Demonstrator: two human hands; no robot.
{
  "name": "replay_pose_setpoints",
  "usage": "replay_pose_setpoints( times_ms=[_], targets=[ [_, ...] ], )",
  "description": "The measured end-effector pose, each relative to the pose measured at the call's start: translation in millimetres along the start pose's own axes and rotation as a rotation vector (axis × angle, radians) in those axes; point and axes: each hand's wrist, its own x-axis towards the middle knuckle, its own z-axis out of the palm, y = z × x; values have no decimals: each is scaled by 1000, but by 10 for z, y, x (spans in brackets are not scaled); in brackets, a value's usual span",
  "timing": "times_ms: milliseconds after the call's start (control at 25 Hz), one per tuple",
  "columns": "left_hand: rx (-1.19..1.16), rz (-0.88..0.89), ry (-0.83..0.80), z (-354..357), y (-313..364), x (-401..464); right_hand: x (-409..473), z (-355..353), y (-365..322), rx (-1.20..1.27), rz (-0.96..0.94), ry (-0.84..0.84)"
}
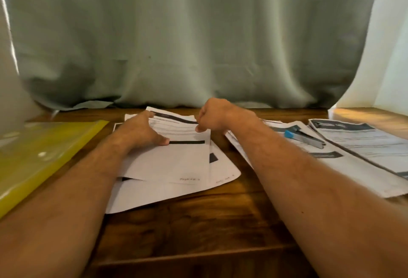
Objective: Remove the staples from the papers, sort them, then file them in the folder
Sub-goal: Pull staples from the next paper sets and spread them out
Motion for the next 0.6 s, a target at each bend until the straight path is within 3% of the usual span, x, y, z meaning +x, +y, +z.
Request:
replay_pose_setpoints(
  times_ms=[240,600],
  targets=[
    [-62,-71,44,-153,-157,122,-14,368,-88,-14,-20,-130],
    [-129,-154,161,-115,-285,251,-124,298,23,25,-107,-224]
  ],
)
